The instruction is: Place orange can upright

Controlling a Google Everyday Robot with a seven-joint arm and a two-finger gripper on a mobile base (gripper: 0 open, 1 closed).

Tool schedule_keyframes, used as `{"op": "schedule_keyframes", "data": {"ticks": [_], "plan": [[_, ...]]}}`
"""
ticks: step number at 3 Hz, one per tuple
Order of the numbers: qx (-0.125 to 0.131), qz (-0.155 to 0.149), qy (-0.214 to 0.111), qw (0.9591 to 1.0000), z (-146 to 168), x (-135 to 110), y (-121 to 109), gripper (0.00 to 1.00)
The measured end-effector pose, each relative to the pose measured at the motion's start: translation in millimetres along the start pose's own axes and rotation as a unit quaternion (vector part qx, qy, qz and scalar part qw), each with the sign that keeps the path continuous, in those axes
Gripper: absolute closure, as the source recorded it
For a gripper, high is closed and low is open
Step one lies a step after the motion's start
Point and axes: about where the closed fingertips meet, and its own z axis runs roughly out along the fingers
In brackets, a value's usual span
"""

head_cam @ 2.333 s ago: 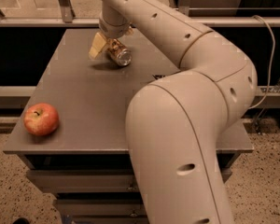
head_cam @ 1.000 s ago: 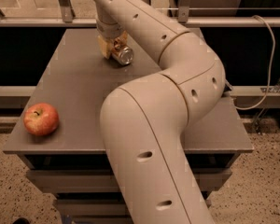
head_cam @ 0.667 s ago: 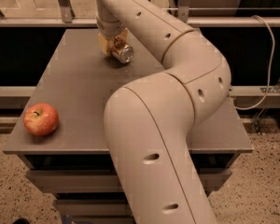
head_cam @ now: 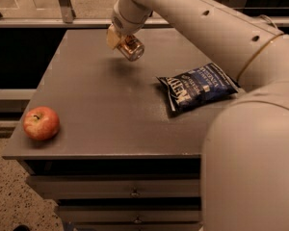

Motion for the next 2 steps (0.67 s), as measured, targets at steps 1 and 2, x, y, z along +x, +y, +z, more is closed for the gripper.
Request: {"op": "schedule_keyframes", "data": {"ticks": [1, 2], "plan": [[-0.033, -0.02, -0.059, 0.9975, -4, 19, 32, 1.0], [-0.06, -0.047, -0.137, 0.9877, -3, 20, 60, 1.0]]}}
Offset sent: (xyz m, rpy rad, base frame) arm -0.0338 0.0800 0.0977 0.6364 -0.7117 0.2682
